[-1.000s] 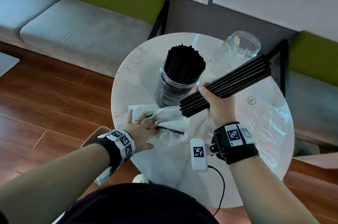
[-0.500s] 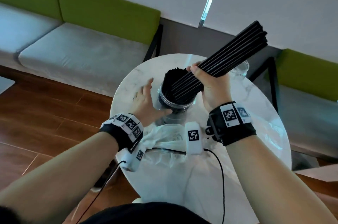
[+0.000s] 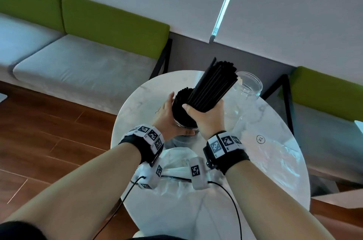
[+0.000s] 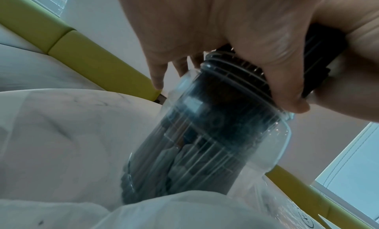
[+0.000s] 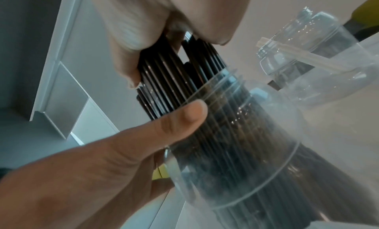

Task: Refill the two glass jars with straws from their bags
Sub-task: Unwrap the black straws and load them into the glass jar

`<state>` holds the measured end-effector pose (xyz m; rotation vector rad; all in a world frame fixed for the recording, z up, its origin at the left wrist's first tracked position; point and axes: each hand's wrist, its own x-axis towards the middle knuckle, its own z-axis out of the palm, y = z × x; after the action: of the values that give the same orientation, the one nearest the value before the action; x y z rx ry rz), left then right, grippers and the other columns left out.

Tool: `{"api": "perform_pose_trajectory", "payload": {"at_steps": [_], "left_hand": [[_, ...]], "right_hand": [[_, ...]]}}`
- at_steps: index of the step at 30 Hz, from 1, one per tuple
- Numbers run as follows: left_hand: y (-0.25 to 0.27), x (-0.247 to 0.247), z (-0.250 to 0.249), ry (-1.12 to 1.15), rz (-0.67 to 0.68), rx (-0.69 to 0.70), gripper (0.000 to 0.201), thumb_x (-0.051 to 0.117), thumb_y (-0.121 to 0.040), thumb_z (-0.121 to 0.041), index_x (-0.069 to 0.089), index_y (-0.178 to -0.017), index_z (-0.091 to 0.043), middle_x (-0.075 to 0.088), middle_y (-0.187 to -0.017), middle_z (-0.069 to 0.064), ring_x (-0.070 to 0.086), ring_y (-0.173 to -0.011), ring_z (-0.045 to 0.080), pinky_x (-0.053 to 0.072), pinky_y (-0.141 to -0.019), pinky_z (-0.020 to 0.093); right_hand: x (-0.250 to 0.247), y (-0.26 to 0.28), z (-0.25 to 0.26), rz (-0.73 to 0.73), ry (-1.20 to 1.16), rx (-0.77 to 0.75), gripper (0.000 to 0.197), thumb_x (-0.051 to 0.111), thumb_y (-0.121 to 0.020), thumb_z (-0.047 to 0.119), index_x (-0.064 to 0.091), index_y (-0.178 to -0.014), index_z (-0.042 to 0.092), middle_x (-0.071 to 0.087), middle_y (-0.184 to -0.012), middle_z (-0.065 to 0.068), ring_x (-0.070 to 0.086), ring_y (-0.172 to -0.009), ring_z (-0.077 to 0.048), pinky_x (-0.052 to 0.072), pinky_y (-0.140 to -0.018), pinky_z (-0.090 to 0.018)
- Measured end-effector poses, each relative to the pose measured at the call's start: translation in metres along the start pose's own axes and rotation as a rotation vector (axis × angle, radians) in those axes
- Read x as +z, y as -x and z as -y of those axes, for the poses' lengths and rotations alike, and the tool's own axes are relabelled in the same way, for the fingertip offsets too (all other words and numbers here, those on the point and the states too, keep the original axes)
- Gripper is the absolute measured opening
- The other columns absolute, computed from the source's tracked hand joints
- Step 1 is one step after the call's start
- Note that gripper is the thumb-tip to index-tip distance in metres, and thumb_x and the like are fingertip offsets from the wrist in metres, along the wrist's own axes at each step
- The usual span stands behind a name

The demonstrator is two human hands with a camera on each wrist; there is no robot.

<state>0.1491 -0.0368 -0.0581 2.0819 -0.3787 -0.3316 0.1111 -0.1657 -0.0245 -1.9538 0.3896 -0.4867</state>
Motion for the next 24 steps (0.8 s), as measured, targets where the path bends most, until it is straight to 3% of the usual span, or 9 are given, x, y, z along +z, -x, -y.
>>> {"api": "perform_pose_trajectory", "payload": {"at_steps": [3, 5, 8, 11, 13, 17, 20, 22, 24], "left_hand": [[-0.001, 0.0, 0.001, -0.038, -0.01, 0.0, 0.132, 0.089, -0.048, -0.04, 0.005, -0.148, -0.023, 0.033, -0.142, 0.001, 0.033, -0.133, 0.021, 0.03, -0.111, 0.042], [-0.001, 0.001, 0.0, -0.046, -0.016, 0.002, 0.128, 0.089, -0.047, -0.039, 0.011, -0.147, -0.021, 0.036, -0.138, 0.0, 0.036, -0.13, 0.021, 0.032, -0.11, 0.041], [-0.001, 0.0, -0.001, -0.04, -0.021, 0.014, 0.125, 0.09, -0.049, -0.035, 0.013, -0.146, -0.021, 0.036, -0.138, 0.0, 0.034, -0.13, 0.02, 0.03, -0.11, 0.036], [0.001, -0.001, 0.0, -0.016, -0.028, 0.043, 0.122, 0.09, -0.048, -0.034, 0.016, -0.145, -0.023, 0.037, -0.137, -0.001, 0.033, -0.13, 0.019, 0.027, -0.108, 0.03], [0.002, -0.001, 0.001, -0.002, -0.026, 0.048, 0.122, 0.09, -0.048, -0.035, 0.016, -0.144, -0.025, 0.036, -0.137, -0.003, 0.033, -0.13, 0.017, 0.027, -0.106, 0.029], [0.003, -0.001, 0.001, -0.009, -0.019, 0.042, 0.122, 0.09, -0.048, -0.036, 0.015, -0.144, -0.026, 0.035, -0.137, -0.004, 0.032, -0.131, 0.016, 0.026, -0.105, 0.027], [0.004, -0.002, -0.002, -0.022, -0.022, 0.032, 0.122, 0.09, -0.048, -0.035, 0.015, -0.144, -0.025, 0.036, -0.136, -0.003, 0.033, -0.13, 0.017, 0.027, -0.104, 0.027], [0.004, -0.003, -0.004, -0.026, -0.017, 0.021, 0.122, 0.09, -0.049, -0.034, 0.015, -0.145, -0.025, 0.035, -0.137, -0.003, 0.032, -0.13, 0.017, 0.028, -0.105, 0.028], [0.005, -0.003, -0.005, -0.027, -0.002, 0.01, 0.125, 0.09, -0.049, -0.035, 0.012, -0.146, -0.024, 0.033, -0.14, -0.002, 0.03, -0.132, 0.017, 0.028, -0.108, 0.031]], "right_hand": [[-0.004, 0.0, 0.002, 0.011, 0.148, -0.056, 0.062, 0.078, -0.051, 0.057, 0.06, -0.104, 0.031, 0.035, -0.121, 0.012, 0.03, -0.124, -0.016, 0.041, -0.104, -0.043], [-0.01, 0.001, 0.004, 0.076, 0.223, -0.063, 0.082, 0.075, -0.05, 0.064, 0.052, -0.121, 0.03, 0.03, -0.131, 0.008, 0.025, -0.127, -0.016, 0.035, -0.109, -0.042], [-0.019, -0.003, 0.011, 0.118, 0.019, -0.086, 0.085, 0.071, -0.058, 0.067, 0.04, -0.127, 0.03, 0.035, -0.132, 0.006, 0.035, -0.127, -0.01, 0.036, -0.107, -0.029], [-0.031, -0.013, 0.029, -0.005, -0.192, -0.191, 0.083, 0.06, -0.081, 0.054, 0.02, -0.147, 0.022, 0.033, -0.146, 0.0, 0.042, -0.128, -0.003, 0.037, -0.109, -0.035], [-0.034, -0.02, 0.042, -0.048, -0.089, -0.353, 0.075, 0.051, -0.092, 0.042, 0.012, -0.151, 0.015, 0.027, -0.152, -0.005, 0.045, -0.13, -0.01, 0.036, -0.111, -0.041], [-0.031, -0.024, 0.054, -0.043, 0.091, -0.524, 0.051, 0.043, -0.1, 0.021, 0.027, -0.147, 0.008, 0.036, -0.15, -0.008, 0.046, -0.13, -0.013, 0.036, -0.11, -0.031], [-0.025, -0.022, 0.056, 0.055, 0.22, -0.548, 0.03, 0.047, -0.098, 0.029, 0.064, -0.116, 0.011, 0.066, -0.117, -0.002, 0.057, -0.113, -0.009, 0.044, -0.099, -0.03], [-0.021, -0.022, 0.054, 0.058, 0.225, -0.571, 0.022, 0.056, -0.093, 0.027, 0.068, -0.101, 0.01, 0.068, -0.099, 0.002, 0.058, -0.094, -0.004, 0.047, -0.088, -0.028], [-0.016, -0.022, 0.052, 0.022, 0.199, -0.612, 0.024, 0.061, -0.09, 0.015, 0.061, -0.114, 0.009, 0.063, -0.108, -0.001, 0.056, -0.098, -0.006, 0.046, -0.088, -0.02]]}}
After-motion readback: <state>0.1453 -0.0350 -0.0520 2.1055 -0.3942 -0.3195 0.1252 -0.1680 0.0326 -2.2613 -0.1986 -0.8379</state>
